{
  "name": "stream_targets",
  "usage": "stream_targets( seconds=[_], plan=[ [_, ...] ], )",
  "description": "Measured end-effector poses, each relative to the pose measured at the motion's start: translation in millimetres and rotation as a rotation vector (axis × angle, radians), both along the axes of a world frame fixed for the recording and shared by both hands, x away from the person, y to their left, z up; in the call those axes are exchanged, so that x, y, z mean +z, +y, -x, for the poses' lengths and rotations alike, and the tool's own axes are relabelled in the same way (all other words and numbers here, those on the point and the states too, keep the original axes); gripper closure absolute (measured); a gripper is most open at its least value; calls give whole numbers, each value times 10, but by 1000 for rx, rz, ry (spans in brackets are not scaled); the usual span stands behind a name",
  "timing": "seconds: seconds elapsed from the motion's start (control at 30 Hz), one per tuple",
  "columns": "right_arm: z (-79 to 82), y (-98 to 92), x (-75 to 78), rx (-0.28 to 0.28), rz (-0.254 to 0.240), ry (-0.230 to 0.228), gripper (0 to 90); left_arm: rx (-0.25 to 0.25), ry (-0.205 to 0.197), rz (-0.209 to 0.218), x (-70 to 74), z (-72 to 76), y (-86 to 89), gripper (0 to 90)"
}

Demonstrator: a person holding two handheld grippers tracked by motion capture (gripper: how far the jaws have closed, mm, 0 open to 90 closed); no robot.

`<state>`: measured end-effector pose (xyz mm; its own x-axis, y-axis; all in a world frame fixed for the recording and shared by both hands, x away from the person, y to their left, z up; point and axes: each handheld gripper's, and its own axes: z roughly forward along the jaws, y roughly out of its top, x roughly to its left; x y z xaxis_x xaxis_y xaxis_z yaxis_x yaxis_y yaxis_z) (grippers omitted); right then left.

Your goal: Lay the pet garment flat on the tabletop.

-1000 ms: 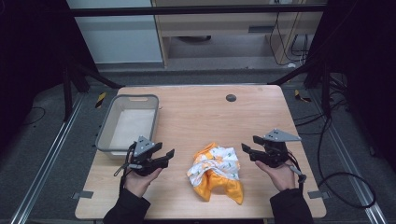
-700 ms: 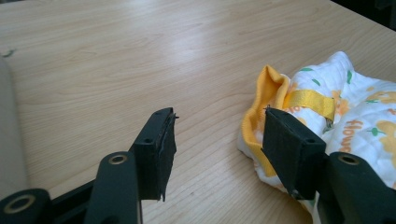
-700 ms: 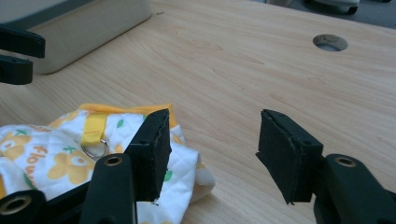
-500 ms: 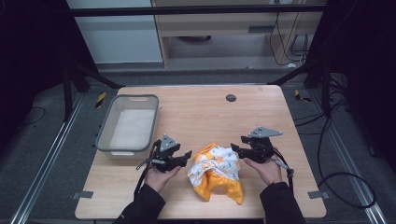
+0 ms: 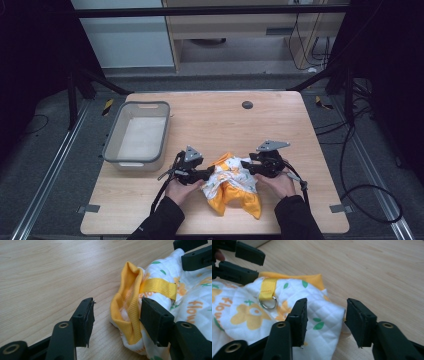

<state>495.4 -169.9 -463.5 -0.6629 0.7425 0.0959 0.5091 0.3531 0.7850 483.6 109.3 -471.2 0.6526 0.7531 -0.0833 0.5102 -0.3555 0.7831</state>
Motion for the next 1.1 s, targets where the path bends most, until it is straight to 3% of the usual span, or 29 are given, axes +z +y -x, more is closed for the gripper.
stream_targets(
  seconds=[0.27,0.37,0.43,0.47,0.5,0.7,0.87,1.1],
  plan=[
    [15,4,-42,18,41,21,712,-31,42,14,-74,-31,-55,525],
    [23,34,-66,46,69,47,826,-41,70,30,-88,-47,-68,636],
    [25,50,-73,52,76,53,849,-50,86,34,-92,-56,-79,717],
    [25,50,-73,52,76,53,849,-48,90,37,-93,-57,-88,717],
    [28,61,-66,58,77,62,857,-53,94,35,-89,-59,-90,786],
    [47,59,-9,59,64,39,861,-53,97,36,-69,-50,-85,852],
    [73,43,76,47,47,-4,861,-53,57,51,63,-29,-55,857],
    [125,-13,252,19,-7,-114,860,-43,-72,43,490,-52,-78,860]
  ],
)
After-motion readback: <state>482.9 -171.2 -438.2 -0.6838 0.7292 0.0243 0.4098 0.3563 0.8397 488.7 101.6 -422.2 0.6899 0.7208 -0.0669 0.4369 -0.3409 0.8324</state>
